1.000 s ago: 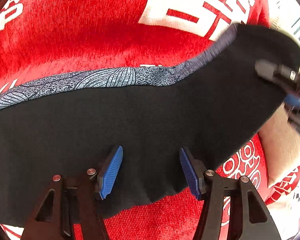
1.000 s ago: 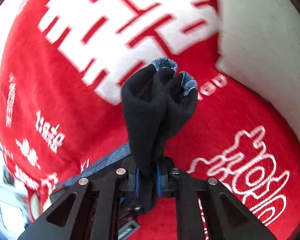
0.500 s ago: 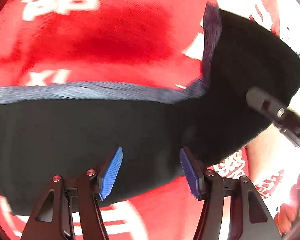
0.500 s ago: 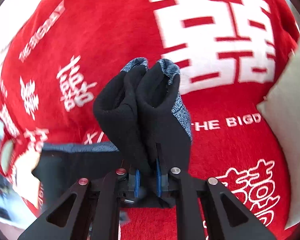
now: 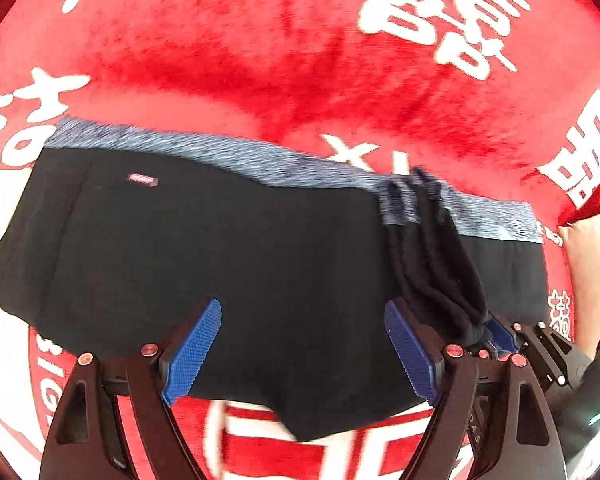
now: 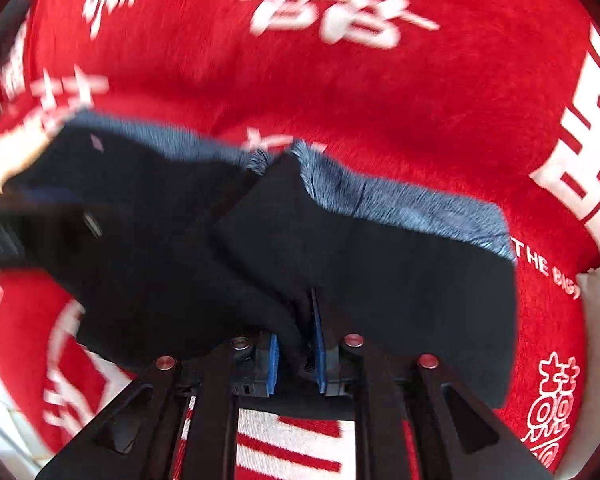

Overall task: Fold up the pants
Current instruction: 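Fold the held end over with the right gripper while the left gripper holds the trousers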

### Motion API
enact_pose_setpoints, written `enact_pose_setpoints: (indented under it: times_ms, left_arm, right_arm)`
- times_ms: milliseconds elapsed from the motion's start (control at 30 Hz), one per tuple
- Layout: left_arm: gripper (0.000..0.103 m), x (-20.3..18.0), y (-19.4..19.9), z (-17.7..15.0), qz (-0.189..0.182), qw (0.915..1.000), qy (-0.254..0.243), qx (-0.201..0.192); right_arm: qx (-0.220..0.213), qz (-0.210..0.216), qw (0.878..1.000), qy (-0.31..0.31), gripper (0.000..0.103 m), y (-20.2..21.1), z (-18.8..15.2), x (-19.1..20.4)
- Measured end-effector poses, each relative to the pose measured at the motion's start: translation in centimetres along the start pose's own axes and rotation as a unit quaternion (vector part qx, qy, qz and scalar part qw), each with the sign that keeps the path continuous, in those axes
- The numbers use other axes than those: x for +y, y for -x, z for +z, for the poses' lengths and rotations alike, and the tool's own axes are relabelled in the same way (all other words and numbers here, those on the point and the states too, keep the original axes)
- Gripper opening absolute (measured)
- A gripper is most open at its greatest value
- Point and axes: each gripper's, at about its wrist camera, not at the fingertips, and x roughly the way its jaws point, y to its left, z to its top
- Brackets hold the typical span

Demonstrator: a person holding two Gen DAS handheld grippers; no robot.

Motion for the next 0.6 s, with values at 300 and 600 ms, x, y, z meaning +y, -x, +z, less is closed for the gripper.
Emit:
enact_pose_setpoints:
  times_ms: [300, 600]
  left_arm:
    - [0.085, -1.8, 2.0, 0.4, -0.06, 0.9977, -0.028, 0.017]
    - [0.071, -10.1, 0.4, 0.8, -0.144, 0.9821, -0.114, 0.041]
  right_arm:
    - [-0.005, 0.01, 0.999, 0.043, 0.068, 3.7, -2.4, 0.9]
    - [0.035, 0.065, 0.982, -0.174, 0.071, 5.8, -3.9, -8.4]
